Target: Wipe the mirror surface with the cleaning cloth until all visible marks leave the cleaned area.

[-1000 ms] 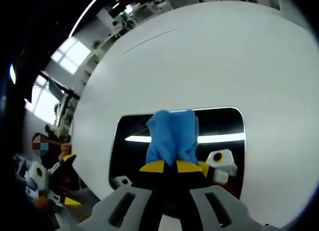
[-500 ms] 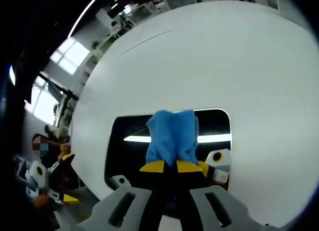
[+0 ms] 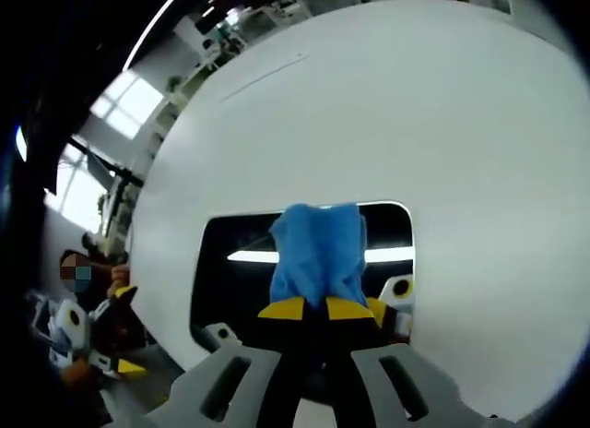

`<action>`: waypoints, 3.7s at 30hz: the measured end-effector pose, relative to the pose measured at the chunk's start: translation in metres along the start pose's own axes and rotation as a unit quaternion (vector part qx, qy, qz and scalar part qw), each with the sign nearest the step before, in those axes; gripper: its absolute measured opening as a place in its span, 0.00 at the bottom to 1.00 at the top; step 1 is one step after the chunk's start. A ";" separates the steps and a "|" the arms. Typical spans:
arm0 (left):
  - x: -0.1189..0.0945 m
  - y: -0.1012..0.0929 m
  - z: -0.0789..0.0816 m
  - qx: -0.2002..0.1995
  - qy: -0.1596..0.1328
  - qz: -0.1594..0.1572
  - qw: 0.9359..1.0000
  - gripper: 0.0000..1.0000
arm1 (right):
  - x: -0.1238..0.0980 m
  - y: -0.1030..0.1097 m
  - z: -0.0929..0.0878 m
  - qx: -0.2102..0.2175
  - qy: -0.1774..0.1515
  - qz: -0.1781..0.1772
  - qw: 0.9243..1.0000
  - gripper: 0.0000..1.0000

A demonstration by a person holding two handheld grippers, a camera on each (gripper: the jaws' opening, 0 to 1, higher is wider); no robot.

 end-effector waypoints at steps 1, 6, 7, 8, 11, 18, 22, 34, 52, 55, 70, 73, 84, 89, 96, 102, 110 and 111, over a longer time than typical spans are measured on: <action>0.000 0.001 0.000 -0.003 -0.001 0.000 1.000 0.99 | -0.001 -0.001 -0.001 -0.002 -0.002 0.001 1.000 0.00; 0.001 0.001 -0.001 -0.003 0.002 0.000 1.000 0.99 | -0.002 -0.004 -0.001 0.006 -0.005 0.001 1.000 0.00; 0.001 0.000 -0.001 0.000 0.002 -0.002 1.000 0.99 | -0.003 -0.006 0.000 0.007 -0.002 0.000 1.000 0.00; 0.001 0.000 -0.001 0.000 0.001 -0.003 1.000 0.99 | -0.003 -0.007 0.001 0.007 -0.002 0.000 1.000 0.00; 0.000 0.001 -0.001 -0.004 0.000 0.000 1.000 0.99 | -0.004 -0.008 0.000 0.008 -0.005 0.000 1.000 0.00; 0.000 0.002 0.000 -0.006 -0.002 0.002 1.000 0.99 | -0.010 -0.015 0.000 0.006 0.003 -0.009 1.000 0.00; -0.001 0.002 0.000 -0.006 -0.003 0.003 1.000 0.99 | -0.014 -0.018 0.000 0.005 0.010 -0.018 1.000 0.00; -0.001 0.002 0.000 -0.006 -0.005 0.003 1.000 0.99 | -0.030 -0.037 0.001 0.003 0.013 -0.044 0.999 0.00; 0.000 0.001 0.000 -0.002 -0.002 -0.001 1.000 0.99 | -0.032 -0.038 0.001 -0.002 0.013 -0.065 0.998 0.00; 0.000 0.000 0.000 -0.002 -0.002 -0.002 1.000 0.99 | -0.031 -0.039 0.001 0.000 0.011 -0.068 0.998 0.00; 0.000 0.001 0.001 -0.005 -0.008 0.001 1.000 0.99 | -0.031 -0.025 -0.010 -0.042 0.014 -0.098 0.994 0.01; 0.000 0.001 0.001 -0.006 -0.009 0.002 1.000 0.99 | -0.032 -0.025 -0.013 -0.039 0.011 -0.099 0.994 0.01; 0.000 0.001 0.001 -0.007 -0.011 0.003 1.000 0.99 | -0.040 -0.025 -0.027 -0.010 0.013 -0.089 0.996 0.01; -0.001 0.001 0.001 -0.007 -0.011 0.003 1.000 0.99 | -0.043 -0.024 -0.035 0.001 0.014 -0.087 0.996 0.01; 0.000 0.001 0.000 -0.006 -0.009 0.001 1.000 0.99 | -0.047 -0.024 -0.047 0.021 0.012 -0.081 0.996 0.00; 0.000 0.001 0.000 -0.007 -0.007 0.003 1.000 0.92 | -0.050 -0.024 -0.056 0.026 0.017 -0.075 0.997 0.01; 0.001 0.000 0.001 -0.007 -0.016 -0.006 1.000 0.99 | -0.052 -0.021 -0.061 0.033 0.022 -0.075 0.996 0.01; 0.000 0.000 0.002 -0.006 -0.016 -0.006 1.000 0.99 | -0.052 -0.021 -0.060 0.033 0.023 -0.075 0.996 0.00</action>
Point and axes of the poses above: the point that each gripper's makers call its tool centre point, and the gripper's own axes: x roughly forward along the fingers, y roughly to its left, z roughly out of its top, the point moved 9 cm from there along -x, roughly backward along the fingers, and after that the axes turned 7 degrees about z, right-handed, at the moved point
